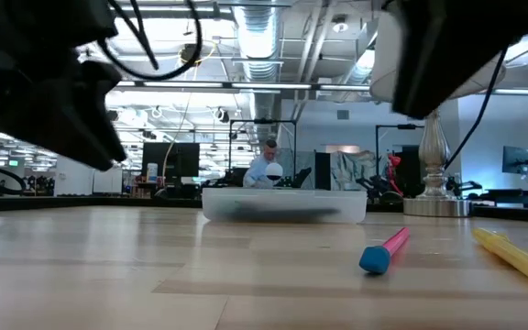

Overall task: Pick & place school supplies into a supply box
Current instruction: Put the yellow pen into the gray supply box

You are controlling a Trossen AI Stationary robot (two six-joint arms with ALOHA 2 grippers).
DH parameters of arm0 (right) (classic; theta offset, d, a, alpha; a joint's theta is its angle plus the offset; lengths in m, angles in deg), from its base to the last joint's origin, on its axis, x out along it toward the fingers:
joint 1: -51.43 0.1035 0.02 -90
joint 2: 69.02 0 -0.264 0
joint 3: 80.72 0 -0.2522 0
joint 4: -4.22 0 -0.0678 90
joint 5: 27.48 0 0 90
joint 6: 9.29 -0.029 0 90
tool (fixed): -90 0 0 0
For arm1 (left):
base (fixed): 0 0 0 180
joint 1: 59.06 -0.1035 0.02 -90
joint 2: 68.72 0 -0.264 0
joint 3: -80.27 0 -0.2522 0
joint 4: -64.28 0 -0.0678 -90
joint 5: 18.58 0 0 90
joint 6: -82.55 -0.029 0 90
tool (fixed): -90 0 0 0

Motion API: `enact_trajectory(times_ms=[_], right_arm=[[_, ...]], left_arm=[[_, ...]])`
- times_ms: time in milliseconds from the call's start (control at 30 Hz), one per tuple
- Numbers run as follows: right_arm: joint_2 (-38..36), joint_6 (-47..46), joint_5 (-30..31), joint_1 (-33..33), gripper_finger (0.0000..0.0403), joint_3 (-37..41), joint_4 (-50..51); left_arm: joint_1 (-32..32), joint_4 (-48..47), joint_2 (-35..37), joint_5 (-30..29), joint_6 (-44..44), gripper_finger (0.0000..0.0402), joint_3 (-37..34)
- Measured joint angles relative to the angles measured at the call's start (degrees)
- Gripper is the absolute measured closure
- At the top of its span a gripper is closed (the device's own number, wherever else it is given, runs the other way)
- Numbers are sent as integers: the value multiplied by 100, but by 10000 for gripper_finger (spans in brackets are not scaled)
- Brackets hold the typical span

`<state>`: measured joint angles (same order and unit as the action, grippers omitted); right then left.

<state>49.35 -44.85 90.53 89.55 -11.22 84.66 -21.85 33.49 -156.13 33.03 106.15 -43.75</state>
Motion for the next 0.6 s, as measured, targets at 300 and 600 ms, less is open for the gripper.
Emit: enact_trajectory(times_ms=[300,600], right_arm=[[2,-1915,969,961,285,349,323],[2,-3561,1107,1489,285,616,747]], left_arm=[[-171,2312,-488,21,-1834,264,2],[-736,4688,-1307,790,-2736,264,2]])
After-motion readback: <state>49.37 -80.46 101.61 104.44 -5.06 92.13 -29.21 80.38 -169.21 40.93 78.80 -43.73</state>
